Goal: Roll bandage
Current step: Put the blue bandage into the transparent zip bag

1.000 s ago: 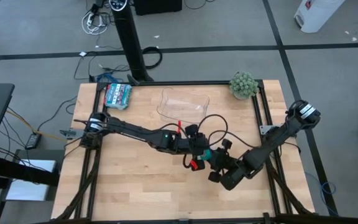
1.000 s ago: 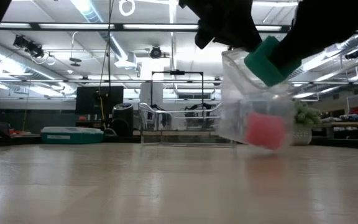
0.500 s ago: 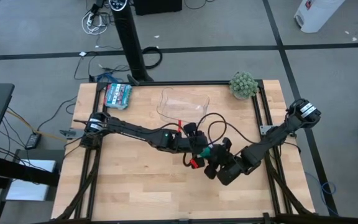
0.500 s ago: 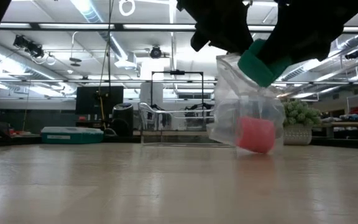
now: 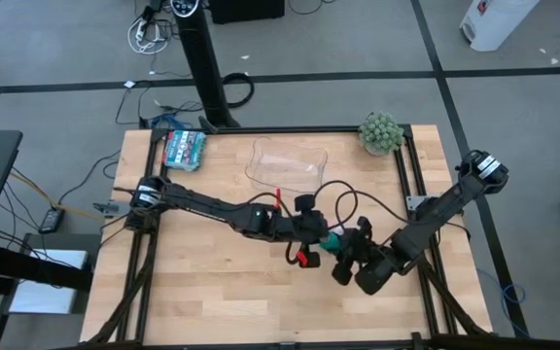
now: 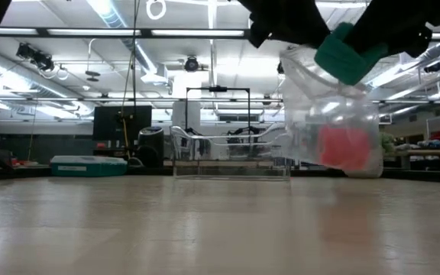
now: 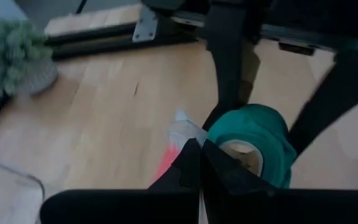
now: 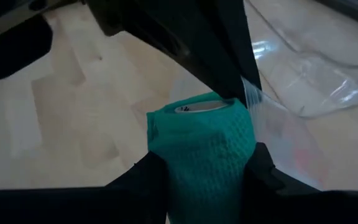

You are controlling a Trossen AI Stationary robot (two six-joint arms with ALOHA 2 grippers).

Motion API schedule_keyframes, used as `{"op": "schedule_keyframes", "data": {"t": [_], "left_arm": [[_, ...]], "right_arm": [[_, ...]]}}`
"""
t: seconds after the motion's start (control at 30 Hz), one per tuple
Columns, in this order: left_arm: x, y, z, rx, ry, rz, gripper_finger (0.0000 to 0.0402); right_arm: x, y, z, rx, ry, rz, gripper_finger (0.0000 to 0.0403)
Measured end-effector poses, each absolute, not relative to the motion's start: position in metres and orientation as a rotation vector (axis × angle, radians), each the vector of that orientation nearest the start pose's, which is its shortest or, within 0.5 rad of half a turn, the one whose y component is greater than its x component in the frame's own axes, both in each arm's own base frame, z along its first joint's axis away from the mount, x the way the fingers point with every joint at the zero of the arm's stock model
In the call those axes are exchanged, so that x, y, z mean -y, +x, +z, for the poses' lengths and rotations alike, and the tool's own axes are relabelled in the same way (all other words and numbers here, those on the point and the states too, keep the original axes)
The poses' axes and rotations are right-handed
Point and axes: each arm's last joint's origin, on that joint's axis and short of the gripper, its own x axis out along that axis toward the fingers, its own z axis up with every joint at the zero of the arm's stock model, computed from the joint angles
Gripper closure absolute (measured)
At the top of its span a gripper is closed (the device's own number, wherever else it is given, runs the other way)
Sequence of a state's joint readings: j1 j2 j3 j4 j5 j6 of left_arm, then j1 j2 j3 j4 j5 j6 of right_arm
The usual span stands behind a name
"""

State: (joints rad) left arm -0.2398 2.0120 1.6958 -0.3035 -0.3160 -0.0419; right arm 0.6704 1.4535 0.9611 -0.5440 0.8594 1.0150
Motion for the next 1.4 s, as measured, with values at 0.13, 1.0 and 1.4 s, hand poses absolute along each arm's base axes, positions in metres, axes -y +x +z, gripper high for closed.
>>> {"op": "schedule_keyframes", "data": {"t": [0.13, 1.0, 1.4], "left_arm": [[0.097, 0.449, 0.284, -0.561, 0.176, 0.026, 0.0396], [0.092, 0.446, 0.296, -0.537, -0.040, -0.064, 0.0396], [0.078, 0.445, 0.259, -0.578, -0.094, -0.036, 0.0396]], "right_arm": [[-0.153, 0.224, 0.241, -0.548, 0.195, -0.459, 0.0272], [-0.201, 0.203, 0.296, -0.287, -0.024, -0.259, 0.0272], [-0.203, 0.223, 0.232, -0.456, -0.476, -0.436, 0.0272]]}}
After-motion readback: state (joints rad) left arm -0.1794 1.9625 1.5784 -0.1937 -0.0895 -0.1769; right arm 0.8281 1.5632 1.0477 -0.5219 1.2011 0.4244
